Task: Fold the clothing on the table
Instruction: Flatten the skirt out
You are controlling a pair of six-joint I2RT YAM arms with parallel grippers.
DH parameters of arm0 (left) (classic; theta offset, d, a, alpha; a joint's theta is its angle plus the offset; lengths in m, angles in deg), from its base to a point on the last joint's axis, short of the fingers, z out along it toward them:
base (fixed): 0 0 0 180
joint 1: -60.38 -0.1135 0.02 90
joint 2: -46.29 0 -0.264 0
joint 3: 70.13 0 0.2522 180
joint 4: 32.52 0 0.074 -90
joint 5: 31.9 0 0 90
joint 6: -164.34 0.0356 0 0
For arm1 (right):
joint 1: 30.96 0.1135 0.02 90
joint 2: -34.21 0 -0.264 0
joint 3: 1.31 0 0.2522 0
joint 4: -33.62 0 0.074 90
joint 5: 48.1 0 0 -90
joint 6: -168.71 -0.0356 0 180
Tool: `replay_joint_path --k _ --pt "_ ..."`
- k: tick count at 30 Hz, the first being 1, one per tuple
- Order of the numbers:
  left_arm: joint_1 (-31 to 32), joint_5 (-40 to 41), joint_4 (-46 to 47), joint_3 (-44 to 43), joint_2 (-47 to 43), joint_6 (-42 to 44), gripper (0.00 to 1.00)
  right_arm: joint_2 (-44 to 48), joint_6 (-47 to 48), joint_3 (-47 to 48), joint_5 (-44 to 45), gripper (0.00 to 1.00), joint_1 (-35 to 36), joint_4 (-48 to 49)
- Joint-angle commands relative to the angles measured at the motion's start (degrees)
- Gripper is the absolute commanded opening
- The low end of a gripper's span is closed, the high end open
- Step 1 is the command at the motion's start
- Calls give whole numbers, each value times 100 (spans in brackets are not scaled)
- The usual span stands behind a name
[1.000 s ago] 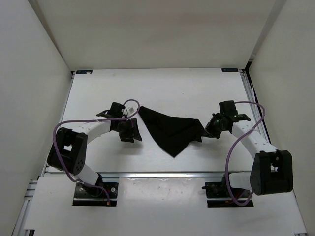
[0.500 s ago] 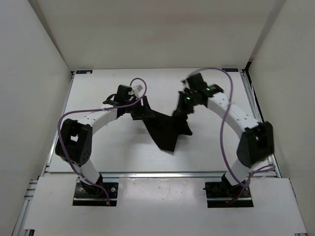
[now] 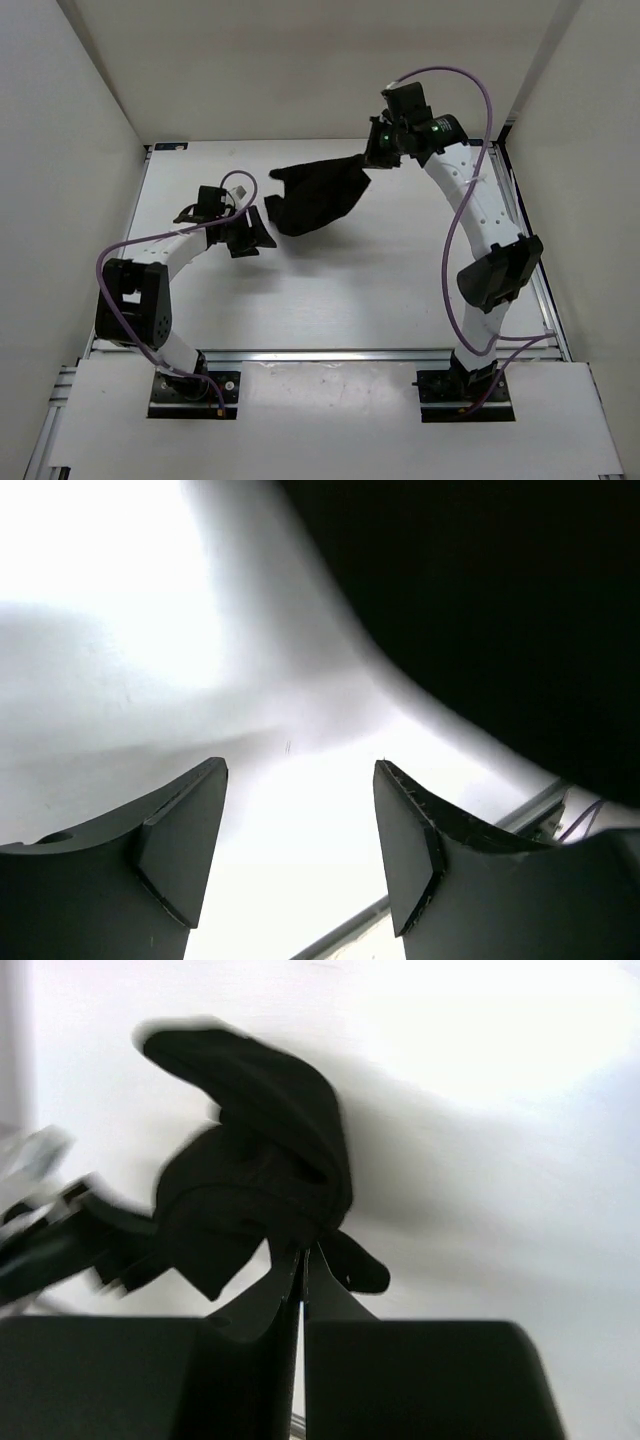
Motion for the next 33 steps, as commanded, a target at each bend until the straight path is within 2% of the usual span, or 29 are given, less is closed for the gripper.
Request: replay_joint_path --k 1,4,6,9,11,12,14,16,17,19,22,27,30,33 --pt "38 -20 -48 159 -410 205 70 -51 -467 119 2039 0 -292 -1330" --pt "-5 33 -92 221 -445 275 71 -69 -477 507 3270 0 -223 -1773" --pt "-14 -63 -66 264 -419 275 71 1 -398 490 3502 0 14 -1581" --pt "3 -2 -127 133 -332 310 71 19 120 183 2433 0 435 -721" --pt "30 -2 -136 106 -262 310 71 -174 419 94 864 0 708 -114" --pt "4 -11 -136 71 -261 336 71 -445 446 347 474 0 753 -86" --pt "29 -46 -188 1 -209 345 71 -973 507 1004 -1149 0 780 -208" --pt "-5 -46 -250 -43 -182 363 71 -1465 648 1858 -2021 0 780 -305" --pt "-23 6 -233 -43 -147 380 71 -1467 666 2148 -2226 0 806 -149" --pt "-14 -46 -268 -105 -121 398 70 -1126 552 2099 -2194 0 684 316" --pt "3 -90 -189 -131 -77 363 70 -468 394 1240 -1710 0 456 739" --pt "56 -73 -259 -132 3 407 71 632 -220 -2298 -2166 0 51 1443" --pt "21 -55 -268 -105 -41 495 70 1134 -205 -3829 -2124 0 103 1400" --pt "-40 -90 -355 -122 -102 521 70 1521 -422 -4798 -2464 0 -81 1487"
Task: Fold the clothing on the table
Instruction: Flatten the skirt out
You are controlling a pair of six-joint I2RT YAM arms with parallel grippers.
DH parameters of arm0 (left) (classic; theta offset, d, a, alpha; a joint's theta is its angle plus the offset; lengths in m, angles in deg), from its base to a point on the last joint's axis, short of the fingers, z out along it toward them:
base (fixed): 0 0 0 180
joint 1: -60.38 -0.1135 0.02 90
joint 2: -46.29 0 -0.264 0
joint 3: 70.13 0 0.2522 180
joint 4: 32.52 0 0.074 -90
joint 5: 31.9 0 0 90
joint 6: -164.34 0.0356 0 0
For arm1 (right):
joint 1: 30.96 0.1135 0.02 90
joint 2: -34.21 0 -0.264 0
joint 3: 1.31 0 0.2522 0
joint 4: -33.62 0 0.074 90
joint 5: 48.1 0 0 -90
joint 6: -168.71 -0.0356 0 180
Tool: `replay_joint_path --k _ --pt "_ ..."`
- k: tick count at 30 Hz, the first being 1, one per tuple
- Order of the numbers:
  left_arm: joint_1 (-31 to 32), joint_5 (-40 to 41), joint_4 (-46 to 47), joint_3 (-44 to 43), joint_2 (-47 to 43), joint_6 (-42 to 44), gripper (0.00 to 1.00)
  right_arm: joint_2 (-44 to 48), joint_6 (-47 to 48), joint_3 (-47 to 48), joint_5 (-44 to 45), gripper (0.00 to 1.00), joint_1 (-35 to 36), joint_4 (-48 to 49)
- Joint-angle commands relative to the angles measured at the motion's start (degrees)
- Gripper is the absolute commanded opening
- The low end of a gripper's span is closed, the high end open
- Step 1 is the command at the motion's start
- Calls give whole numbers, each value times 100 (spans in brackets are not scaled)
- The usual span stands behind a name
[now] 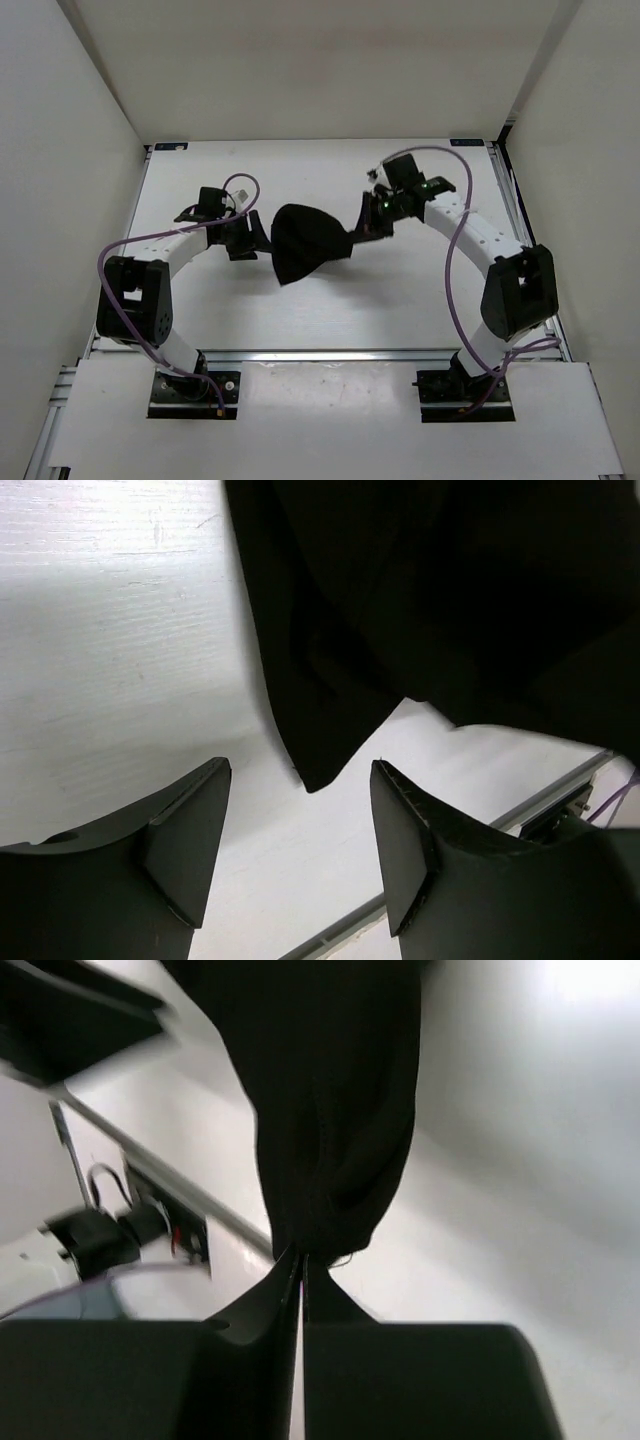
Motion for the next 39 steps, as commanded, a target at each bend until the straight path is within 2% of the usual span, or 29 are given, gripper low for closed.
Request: replay_joint_path --k 1,5,9,10,11,14,17,23,27,30,39 --pt "-69 -229 -95 -186 -133 108 68 278 -336 -796 -529 0 -210 231" --pt "176 -766 167 -511 -204 -295 67 112 -294 -815 -749 0 -318 249" --pt "799 -495 115 -994 103 -217 67 -108 -284 -569 -679 0 -54 196" --pt "1132 -346 133 -1282 417 -165 65 -100 -397 -517 -783 0 -27 327" --pt "1135 -345 133 -1285 420 -165 65 -100 -398 -516 -784 0 -27 328" --pt "1871 882 -508 -1873 648 344 66 -47 -512 -446 -898 0 -106 451" --pt "2259 2262 -904 -2137 719 801 64 -38 -556 -324 -995 0 -193 469" --pt "2383 3310 -1150 -1865 430 1030 62 -126 -565 -129 -960 0 -159 328" --pt "2392 3671 -1133 -1602 166 1109 62 -213 -522 -121 -934 0 -80 319" --pt "2295 3497 -932 -1355 183 996 60 -275 -443 -33 -969 0 -18 240" --pt "2041 2900 -396 -1584 517 777 57 -425 -328 398 -864 1 157 -23"
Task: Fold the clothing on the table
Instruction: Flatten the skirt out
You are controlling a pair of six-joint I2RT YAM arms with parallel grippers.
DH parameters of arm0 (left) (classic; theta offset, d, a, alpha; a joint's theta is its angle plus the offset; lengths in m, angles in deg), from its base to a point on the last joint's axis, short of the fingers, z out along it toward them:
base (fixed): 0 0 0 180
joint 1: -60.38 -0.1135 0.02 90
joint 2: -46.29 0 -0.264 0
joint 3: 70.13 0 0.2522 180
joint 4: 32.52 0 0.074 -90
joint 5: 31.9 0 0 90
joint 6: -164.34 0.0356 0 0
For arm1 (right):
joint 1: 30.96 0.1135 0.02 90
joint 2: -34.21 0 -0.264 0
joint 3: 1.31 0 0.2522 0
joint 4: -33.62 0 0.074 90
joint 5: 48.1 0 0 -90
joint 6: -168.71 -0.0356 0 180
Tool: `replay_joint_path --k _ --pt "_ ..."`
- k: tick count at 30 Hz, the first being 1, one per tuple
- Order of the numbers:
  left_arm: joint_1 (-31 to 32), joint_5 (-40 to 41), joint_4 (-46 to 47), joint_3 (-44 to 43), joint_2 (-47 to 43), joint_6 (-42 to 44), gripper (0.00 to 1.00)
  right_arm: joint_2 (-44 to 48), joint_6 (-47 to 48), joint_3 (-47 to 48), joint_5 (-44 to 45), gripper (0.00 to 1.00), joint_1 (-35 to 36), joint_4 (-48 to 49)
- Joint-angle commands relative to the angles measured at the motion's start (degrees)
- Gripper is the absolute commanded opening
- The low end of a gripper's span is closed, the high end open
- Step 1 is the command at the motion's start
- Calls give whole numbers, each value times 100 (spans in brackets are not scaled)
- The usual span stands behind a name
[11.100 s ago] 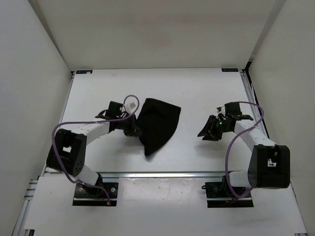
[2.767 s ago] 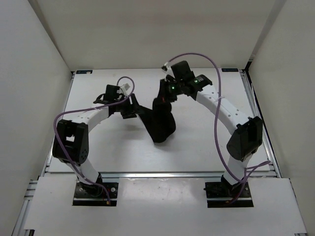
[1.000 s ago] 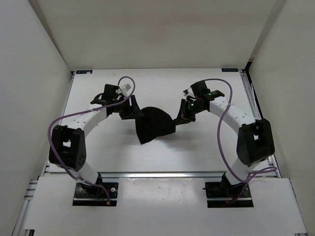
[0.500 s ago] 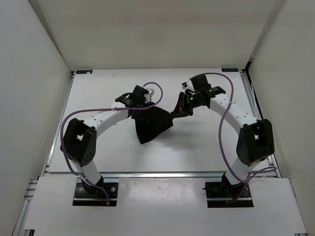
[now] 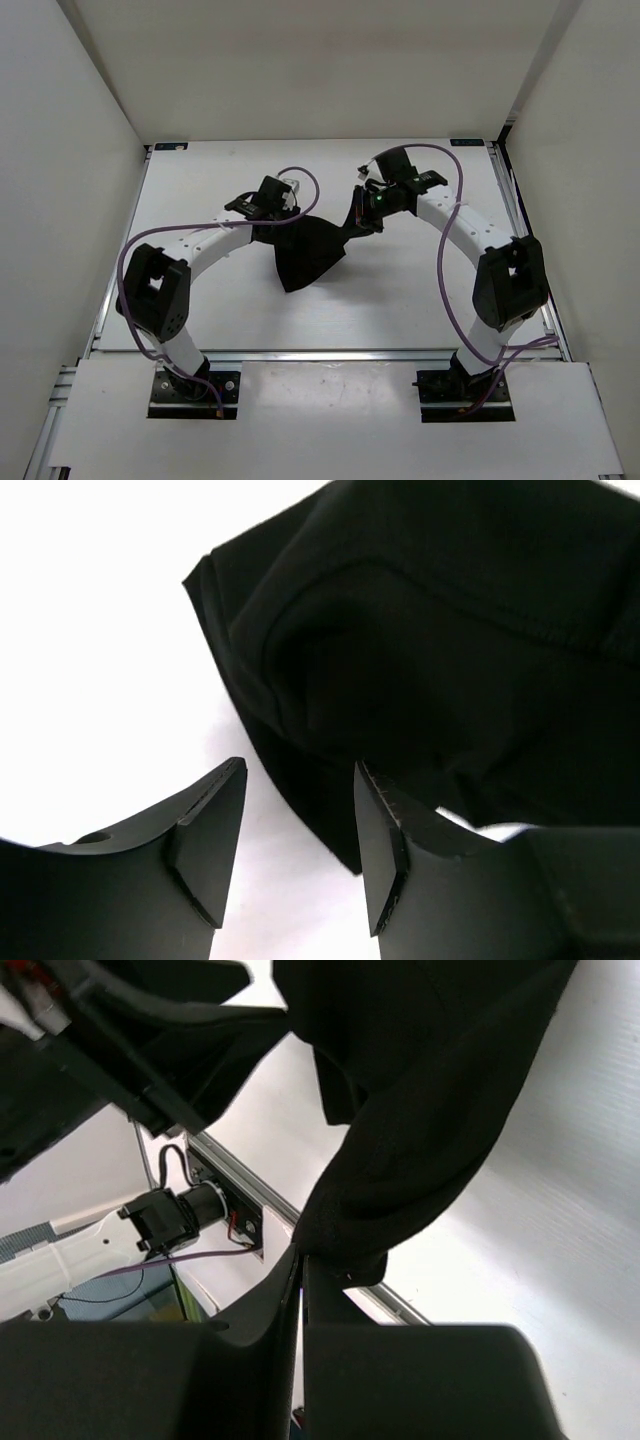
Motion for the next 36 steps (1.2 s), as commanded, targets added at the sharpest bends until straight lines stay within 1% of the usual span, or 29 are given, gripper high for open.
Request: replay_joint_path --k 1,2,5,7,11,13,15,17,18,20,21,22,23,27,30,33,36 --pt "-128 -395 394 -178 86 -131 58 -16 66 297 -74 0 73 -135" --pt "-137 -500 447 -178 113 -175 57 -16 74 323 -66 0 81 -144" --pt "-23 -414 509 -239 271 -79 56 -25 108 341 -48 0 55 -170" --pt "74 -413 562 -275 342 -43 52 -42 92 446 -83 0 64 -180" --pt "74 -422 729 -380 491 -105 50 -183 205 630 -66 0 116 -328" --pt "83 -414 746 -547 587 -88 47 -209 214 718 -92 0 143 -372" --pt "83 -440 764 -687 710 -61 41 -271 232 780 -74 0 187 -399" --pt "83 -484 799 -776 755 -114 38 -358 293 859 -92 0 213 -469" --pt "39 -493 790 -854 842 -114 34 -350 337 921 -83 0 204 -513" --pt "92 -405 729 -1091 921 -61 23 -403 381 1017 -74 0 257 -583" --pt "118 -396 711 -1179 965 -26 19 -412 373 992 -83 0 231 -575" --pt "101 -413 615 -1337 974 0 10 -455 416 1035 -109 0 239 -627" --pt "101 -440 588 -1408 1018 9 9 -482 434 1088 -118 0 213 -645" --pt "13 -493 263 -1848 853 176 7 -473 452 1027 5 0 117 -663" --pt "-286 -624 70 -1954 747 404 9 -281 391 860 215 0 -120 -654" --pt "-610 -529 -36 -1805 519 641 10 -105 338 667 583 0 -331 -671" --pt "-970 -274 -62 -1279 342 765 12 -95 338 763 918 0 -568 -856"
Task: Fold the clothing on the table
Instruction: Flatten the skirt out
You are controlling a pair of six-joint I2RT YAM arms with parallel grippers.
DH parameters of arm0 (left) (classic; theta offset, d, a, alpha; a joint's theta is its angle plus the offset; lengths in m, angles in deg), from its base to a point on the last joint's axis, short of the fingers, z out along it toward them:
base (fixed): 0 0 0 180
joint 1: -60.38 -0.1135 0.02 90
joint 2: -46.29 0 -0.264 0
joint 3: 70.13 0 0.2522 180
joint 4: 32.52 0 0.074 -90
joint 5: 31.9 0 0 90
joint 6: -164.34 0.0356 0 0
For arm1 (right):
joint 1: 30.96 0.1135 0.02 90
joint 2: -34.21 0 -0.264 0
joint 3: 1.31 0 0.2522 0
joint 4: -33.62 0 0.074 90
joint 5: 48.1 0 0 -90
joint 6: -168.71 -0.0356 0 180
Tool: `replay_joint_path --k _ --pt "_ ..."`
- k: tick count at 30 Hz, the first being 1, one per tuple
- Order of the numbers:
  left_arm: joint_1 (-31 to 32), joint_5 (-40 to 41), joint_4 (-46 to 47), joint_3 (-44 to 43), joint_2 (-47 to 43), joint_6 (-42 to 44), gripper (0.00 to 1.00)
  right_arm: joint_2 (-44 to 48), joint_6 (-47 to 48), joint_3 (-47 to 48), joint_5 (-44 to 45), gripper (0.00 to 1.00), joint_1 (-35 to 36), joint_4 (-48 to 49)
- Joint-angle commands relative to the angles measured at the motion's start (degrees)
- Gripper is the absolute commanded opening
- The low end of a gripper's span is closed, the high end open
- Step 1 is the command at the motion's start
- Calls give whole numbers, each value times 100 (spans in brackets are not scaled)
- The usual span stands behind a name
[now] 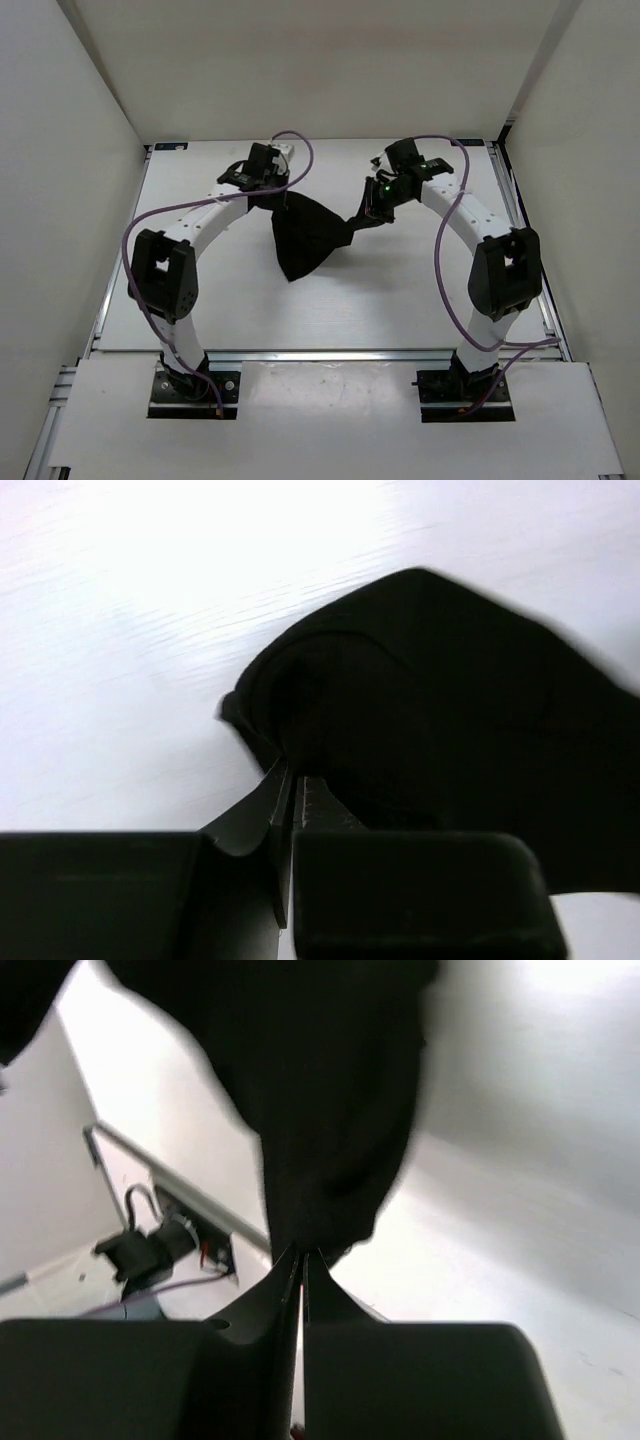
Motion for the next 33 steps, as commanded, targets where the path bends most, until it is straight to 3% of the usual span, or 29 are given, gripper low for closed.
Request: replay_joint_path --k 1,4,7,13,19,24,27,30,33 --pt "-486 338 -139 397 -602 302 11 311 16 79 603 0 -274 -272" --pt "-881 428 -77 801 -857 118 11 311 7 105 1042 0 -388 -475" --pt "-1451 24 19 1039 -1103 -137 13 338 -28 -9 1264 0 -441 -519" --pt "-2744 -2952 984 1803 -1595 -1244 22 250 -1 -149 1255 0 -424 -388" --pt "-2940 -5328 2346 3014 -1833 -2253 40 250 34 -185 1089 0 -327 -290" --pt "-2561 -4426 1867 3307 -2080 -1905 47 311 95 -378 1045 0 -336 -238" --pt "-1947 -4196 1891 3307 -1957 -1947 50 407 113 -536 983 0 -424 -168" --pt "-1490 -3898 2329 3543 -1948 -2483 52 425 148 -580 878 0 -441 -141" --pt "-1208 -3564 3382 3983 -1948 -3466 51 460 157 -580 843 0 -450 -124"
